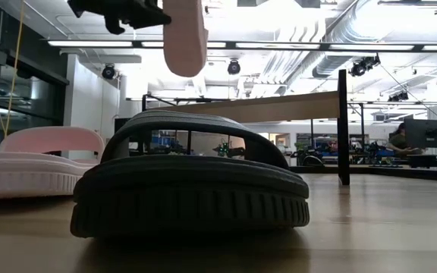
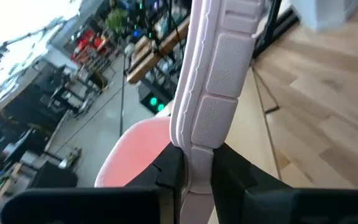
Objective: Pick and place slides into the shelf
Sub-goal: Put the right pink slide on the shelf
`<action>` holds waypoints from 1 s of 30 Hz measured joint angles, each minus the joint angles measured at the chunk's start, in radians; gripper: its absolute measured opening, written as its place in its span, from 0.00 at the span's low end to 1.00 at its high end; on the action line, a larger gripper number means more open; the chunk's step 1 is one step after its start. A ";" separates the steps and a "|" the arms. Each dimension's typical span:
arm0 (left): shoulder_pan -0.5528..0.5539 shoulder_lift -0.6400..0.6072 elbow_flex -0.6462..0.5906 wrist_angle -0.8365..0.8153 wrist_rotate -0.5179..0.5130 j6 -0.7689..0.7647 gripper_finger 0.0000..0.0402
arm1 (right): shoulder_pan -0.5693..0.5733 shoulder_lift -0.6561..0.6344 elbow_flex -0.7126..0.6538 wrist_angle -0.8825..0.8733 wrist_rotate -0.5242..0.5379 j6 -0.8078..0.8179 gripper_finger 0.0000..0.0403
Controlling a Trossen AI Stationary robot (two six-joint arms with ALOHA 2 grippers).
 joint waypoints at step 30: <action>0.107 0.205 0.000 0.127 0.192 0.034 0.11 | -0.386 0.001 -0.019 0.071 -0.477 0.025 0.32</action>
